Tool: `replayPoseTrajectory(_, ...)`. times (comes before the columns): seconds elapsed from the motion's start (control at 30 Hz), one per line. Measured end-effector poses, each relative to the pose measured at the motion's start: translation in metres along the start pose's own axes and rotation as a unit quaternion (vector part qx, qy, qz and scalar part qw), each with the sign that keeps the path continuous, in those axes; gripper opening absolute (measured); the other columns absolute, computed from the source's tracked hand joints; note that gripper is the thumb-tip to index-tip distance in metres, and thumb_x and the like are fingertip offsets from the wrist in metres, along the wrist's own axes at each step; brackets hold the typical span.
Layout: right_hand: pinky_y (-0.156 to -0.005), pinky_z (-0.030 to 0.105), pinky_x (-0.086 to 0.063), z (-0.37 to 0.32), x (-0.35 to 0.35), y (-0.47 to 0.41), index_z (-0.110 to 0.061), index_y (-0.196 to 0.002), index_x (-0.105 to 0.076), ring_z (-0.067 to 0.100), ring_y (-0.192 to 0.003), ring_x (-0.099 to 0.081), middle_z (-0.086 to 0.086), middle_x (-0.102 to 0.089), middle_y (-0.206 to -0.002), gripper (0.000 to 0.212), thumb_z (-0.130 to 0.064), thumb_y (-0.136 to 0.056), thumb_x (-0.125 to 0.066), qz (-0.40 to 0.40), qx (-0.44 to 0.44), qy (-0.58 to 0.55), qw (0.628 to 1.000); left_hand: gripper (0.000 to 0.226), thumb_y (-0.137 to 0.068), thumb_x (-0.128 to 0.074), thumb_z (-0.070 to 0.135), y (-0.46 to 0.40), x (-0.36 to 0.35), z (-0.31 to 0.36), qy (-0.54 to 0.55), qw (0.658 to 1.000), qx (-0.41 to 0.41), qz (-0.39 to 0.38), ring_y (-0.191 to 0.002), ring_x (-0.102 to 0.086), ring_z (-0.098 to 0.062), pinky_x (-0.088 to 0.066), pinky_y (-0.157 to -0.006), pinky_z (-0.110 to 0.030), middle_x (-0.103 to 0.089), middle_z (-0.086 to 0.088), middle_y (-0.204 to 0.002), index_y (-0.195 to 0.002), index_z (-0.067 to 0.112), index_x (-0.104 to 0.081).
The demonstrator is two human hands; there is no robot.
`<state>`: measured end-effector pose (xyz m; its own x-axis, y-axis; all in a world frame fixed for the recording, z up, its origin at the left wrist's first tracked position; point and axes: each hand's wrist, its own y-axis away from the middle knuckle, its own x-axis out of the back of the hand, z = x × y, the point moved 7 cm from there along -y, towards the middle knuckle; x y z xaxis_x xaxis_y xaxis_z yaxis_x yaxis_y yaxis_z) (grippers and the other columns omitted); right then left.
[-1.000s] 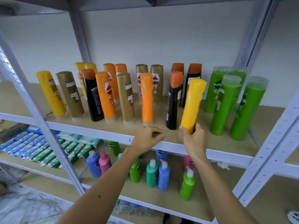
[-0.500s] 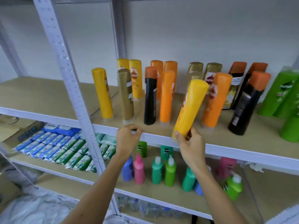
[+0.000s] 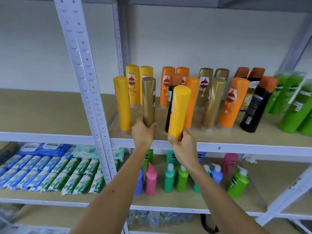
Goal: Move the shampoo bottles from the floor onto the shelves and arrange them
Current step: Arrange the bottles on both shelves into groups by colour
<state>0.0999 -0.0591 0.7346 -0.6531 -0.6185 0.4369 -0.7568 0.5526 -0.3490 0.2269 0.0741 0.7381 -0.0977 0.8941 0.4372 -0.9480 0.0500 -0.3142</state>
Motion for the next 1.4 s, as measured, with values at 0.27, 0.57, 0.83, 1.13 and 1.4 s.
replayPoseTrajectory(0.27, -0.058, 0.02, -0.034, -0.013, -0.025, -0.013, -0.017, -0.098, -0.054, 0.005, -0.067, -0.053, -0.005, -0.053, -0.073, 0.015, -0.024, -0.088, -0.063, -0.031, 0.024, 0.027, 0.999, 0.029, -0.082, -0.071, 0.031, 0.015, 0.022, -0.008, -0.017, 0.999, -0.047, -0.008, -0.071, -0.058, -0.023, -0.045, -0.062, -0.033, -0.053, 0.002, -0.07, -0.095, 0.01, -0.055)
replayPoseTrajectory(0.57, -0.059, 0.023, -0.038, -0.027, -0.057, -0.033, -0.014, -0.099, -0.053, 0.013, -0.07, -0.054, 0.001, -0.058, -0.083, 0.017, -0.027, -0.091, -0.062, -0.039, 0.017, 0.061, 0.997, 0.036, -0.08, -0.074, 0.03, 0.025, 0.052, -0.021, 0.011, 0.998, -0.068, -0.012, -0.069, -0.061, -0.018, -0.052, -0.06, -0.033, -0.064, -0.002, -0.079, -0.105, 0.011, -0.058)
replayPoseTrajectory(0.83, -0.072, 0.029, -0.042, -0.032, -0.082, -0.046, -0.008, -0.109, -0.054, 0.026, -0.089, -0.057, 0.007, -0.057, -0.096, 0.025, -0.026, -0.093, -0.06, -0.046, -0.046, 0.043, 0.997, 0.031, -0.079, -0.076, 0.028, 0.019, 0.055, -0.023, 0.013, 0.998, -0.059, -0.022, -0.058, -0.053, -0.014, -0.036, -0.05, -0.02, -0.055, 0.003, -0.068, -0.096, 0.011, -0.057)
replayPoseTrajectory(1.13, -0.071, 0.024, -0.042, -0.028, -0.082, -0.042, -0.006, -0.107, -0.061, 0.021, -0.084, -0.057, 0.004, -0.06, -0.09, 0.022, -0.018, -0.089, -0.066, -0.059, -0.045, 0.033, 0.997, 0.038, -0.079, -0.076, 0.033, 0.014, 0.054, -0.022, 0.011, 0.997, -0.074, -0.022, -0.068, -0.06, -0.019, -0.054, -0.064, -0.038, -0.063, -0.002, -0.078, -0.104, 0.012, -0.057)
replayPoseTrajectory(1.4, -0.087, 0.023, -0.048, 0.003, -0.024, -0.012, -0.005, -0.125, -0.059, 0.02, -0.101, -0.064, 0.008, -0.069, -0.109, 0.034, -0.008, -0.091, -0.056, -0.009, 0.024, 0.095, 0.995, 0.031, -0.081, -0.073, 0.029, 0.035, 0.043, -0.017, 0.01, 0.996, -0.085, -0.004, -0.054, -0.048, -0.011, -0.034, -0.054, -0.028, -0.049, 0.008, -0.059, -0.1, 0.012, -0.057)
